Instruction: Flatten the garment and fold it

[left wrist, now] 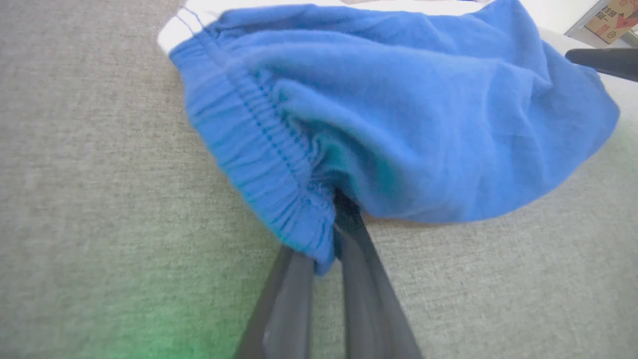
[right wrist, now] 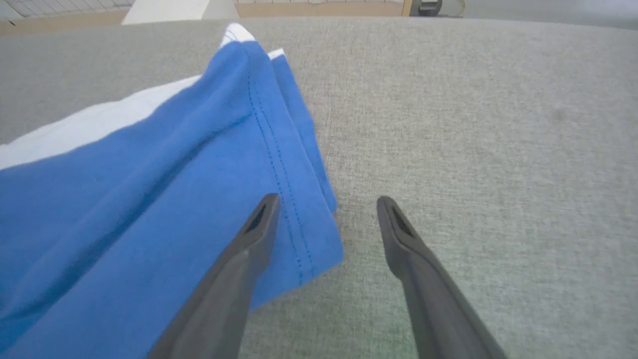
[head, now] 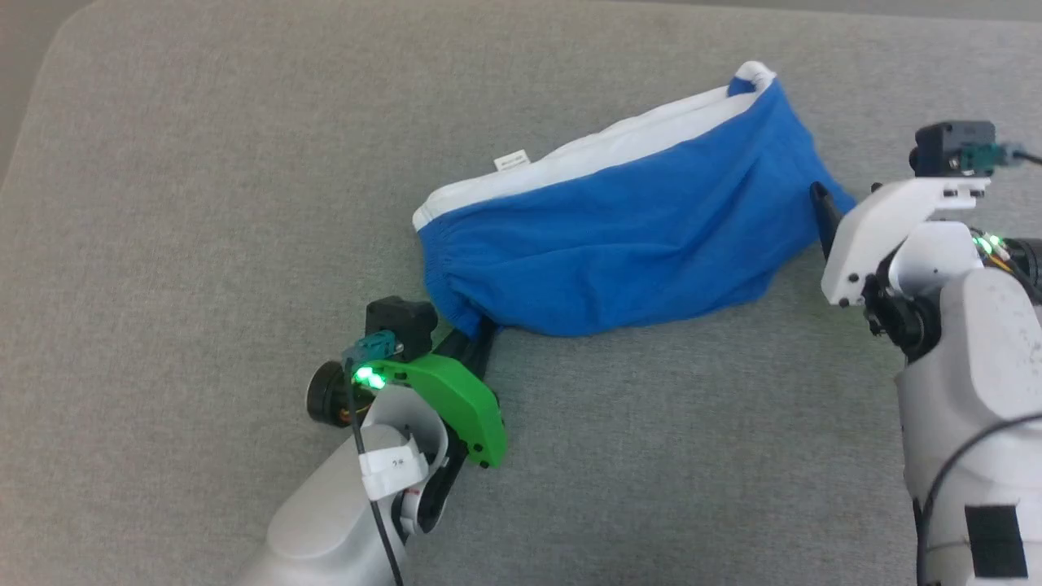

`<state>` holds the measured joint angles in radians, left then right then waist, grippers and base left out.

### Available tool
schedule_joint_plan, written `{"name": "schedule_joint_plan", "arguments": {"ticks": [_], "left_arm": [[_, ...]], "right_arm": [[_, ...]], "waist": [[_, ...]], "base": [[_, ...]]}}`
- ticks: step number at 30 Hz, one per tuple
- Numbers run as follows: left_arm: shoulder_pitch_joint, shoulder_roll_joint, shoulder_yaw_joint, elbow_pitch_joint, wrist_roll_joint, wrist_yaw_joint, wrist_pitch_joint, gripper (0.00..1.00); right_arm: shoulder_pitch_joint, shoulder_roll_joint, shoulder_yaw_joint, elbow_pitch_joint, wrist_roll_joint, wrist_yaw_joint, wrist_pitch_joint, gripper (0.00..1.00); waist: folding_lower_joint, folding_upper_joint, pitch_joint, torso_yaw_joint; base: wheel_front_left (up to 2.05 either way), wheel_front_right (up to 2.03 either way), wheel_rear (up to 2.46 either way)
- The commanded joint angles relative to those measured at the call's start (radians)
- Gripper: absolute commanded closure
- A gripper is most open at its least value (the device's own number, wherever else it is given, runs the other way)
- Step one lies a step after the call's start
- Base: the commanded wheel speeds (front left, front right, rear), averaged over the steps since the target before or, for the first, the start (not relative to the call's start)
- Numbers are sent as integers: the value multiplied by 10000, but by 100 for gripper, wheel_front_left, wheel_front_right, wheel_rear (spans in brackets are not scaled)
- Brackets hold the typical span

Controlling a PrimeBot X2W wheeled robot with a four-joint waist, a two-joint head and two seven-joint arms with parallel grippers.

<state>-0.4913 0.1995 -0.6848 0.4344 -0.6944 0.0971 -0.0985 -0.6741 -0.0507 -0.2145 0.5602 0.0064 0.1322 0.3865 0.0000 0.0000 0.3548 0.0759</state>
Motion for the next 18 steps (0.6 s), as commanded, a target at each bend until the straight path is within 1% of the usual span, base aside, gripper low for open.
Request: {"name": "schedule_joint_plan", "arguments": {"ticks": [1,5,6,7,9,11,14,18], "left_arm": [[-136,-44,-50,46,129,-66,0,100],[-267,-69,-87,50,153,-103,-35,100],[-284,-65,-95,53,162,-104,-48,100],[-297,-60,-105,56,171,-105,-62,100],[-306,-45,-131,62,192,-101,-82,100],[-299,-20,-182,63,234,-111,-107,100],[-216,103,-238,-21,303,-87,-138,100],[110,444,-301,-421,398,28,-125,100]], "right_arm": [[-300,4,-81,279,-136,-15,204,0],[-766,4,-67,919,-509,-15,946,0],[-833,4,-54,1016,-571,-15,1114,12],[-898,5,-27,1097,-641,-15,1301,64],[-963,5,52,1111,-651,-15,1473,100],[-904,5,159,971,-610,-15,1492,100],[-592,5,295,428,-396,-15,1131,100],[367,5,481,-1012,213,-15,395,100]], "waist": [[0,0,262,237],[0,0,452,308],[0,0,476,308],[0,0,496,305],[0,0,505,291],[0,0,453,270],[0,0,255,217],[0,0,-157,129]], "base": [[0,0,0],[0,0,0],[0,0,0],[0,0,0],[0,0,0],[0,0,0],[0,0,0],[0,0,0]]}}
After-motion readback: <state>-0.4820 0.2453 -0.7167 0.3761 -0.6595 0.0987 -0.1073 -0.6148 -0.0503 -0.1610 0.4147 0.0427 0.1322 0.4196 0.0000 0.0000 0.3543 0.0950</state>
